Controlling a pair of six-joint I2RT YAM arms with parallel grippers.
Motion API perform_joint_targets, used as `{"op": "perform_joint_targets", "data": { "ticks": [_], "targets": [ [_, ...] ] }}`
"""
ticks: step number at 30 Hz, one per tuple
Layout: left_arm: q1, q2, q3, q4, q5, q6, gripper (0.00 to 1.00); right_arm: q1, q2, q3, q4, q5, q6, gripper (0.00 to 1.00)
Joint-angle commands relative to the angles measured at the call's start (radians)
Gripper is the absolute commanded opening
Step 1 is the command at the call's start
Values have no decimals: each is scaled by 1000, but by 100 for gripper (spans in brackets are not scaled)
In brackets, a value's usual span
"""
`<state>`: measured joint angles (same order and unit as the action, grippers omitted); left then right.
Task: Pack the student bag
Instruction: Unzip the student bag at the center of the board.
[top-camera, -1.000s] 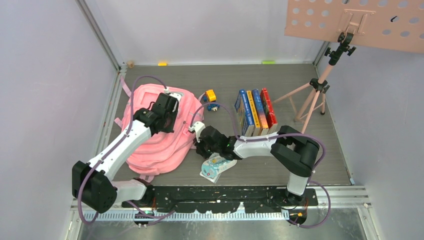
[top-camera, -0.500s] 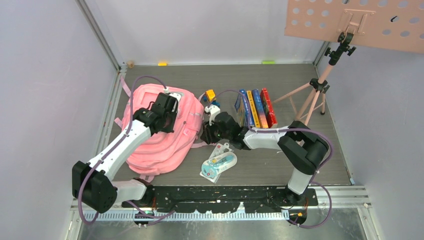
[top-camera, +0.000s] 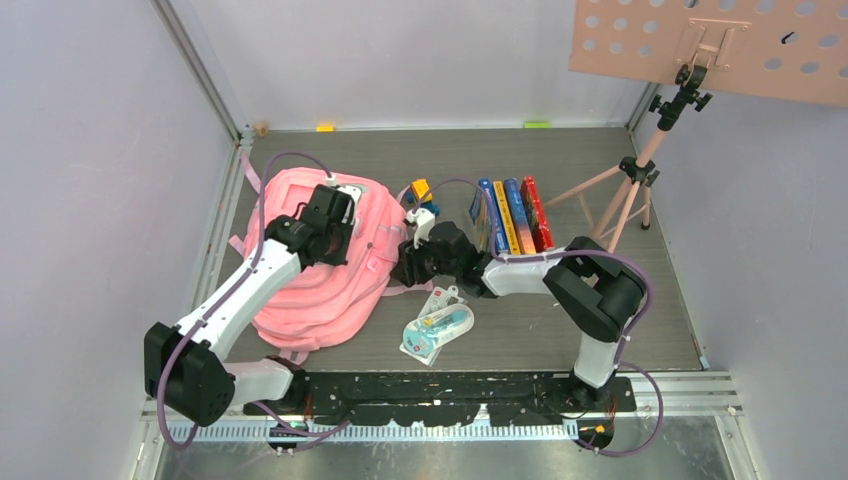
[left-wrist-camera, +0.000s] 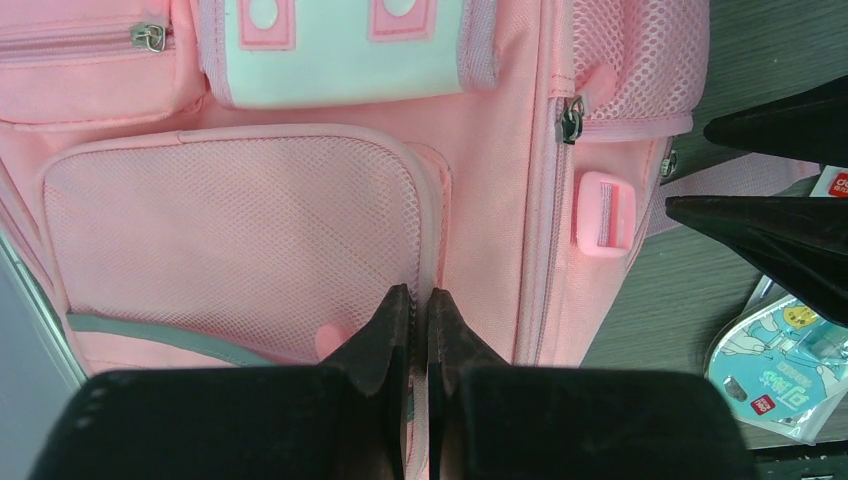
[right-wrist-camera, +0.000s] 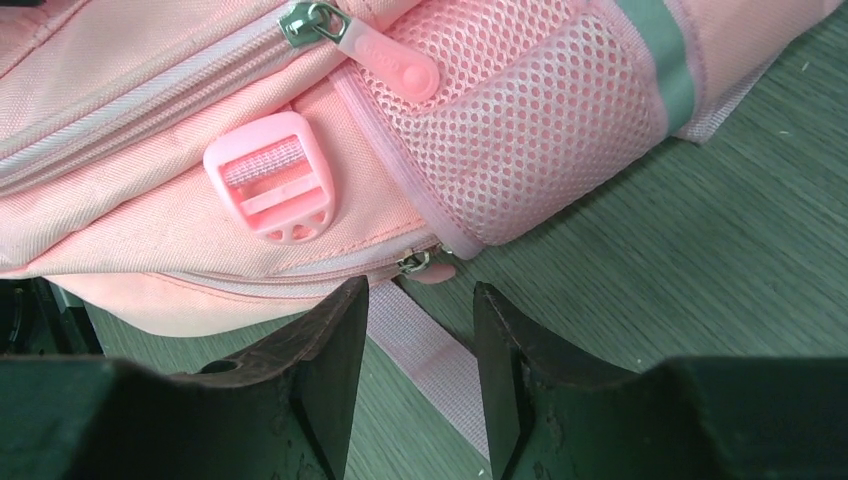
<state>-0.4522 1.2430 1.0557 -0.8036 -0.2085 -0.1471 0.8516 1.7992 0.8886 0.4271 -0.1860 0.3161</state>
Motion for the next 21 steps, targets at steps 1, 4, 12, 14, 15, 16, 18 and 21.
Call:
{"op": "perform_joint_targets", "data": {
  "ticks": [1, 4, 12, 14, 15, 16, 18, 21],
  "targets": [
    [7, -32, 20, 62, 11, 12, 0, -8, 38, 8, 96, -35, -24, 50],
    [10, -34, 19, 64, 10, 12, 0, -7, 66, 15, 116, -41, -46, 50],
    [15, -36, 18, 63, 6, 14, 0, -8, 101, -28, 218, -56, -70, 50],
    [16, -34, 18, 63, 8, 14, 0, -7, 114, -25, 237, -90, -74, 50],
    [17, -34, 19, 63, 8, 14, 0, -8, 119, -23, 242, -99, -72, 50],
    [17, -33, 19, 62, 7, 14, 0, -7, 128, -19, 249, -117, -69, 49],
    [17, -32, 18, 61, 8, 14, 0, -7, 136, -16, 254, -139, -64, 49],
    [18, -33, 17, 60, 6, 14, 0, -6, 138, -25, 257, -156, -55, 49]
  ]
}}
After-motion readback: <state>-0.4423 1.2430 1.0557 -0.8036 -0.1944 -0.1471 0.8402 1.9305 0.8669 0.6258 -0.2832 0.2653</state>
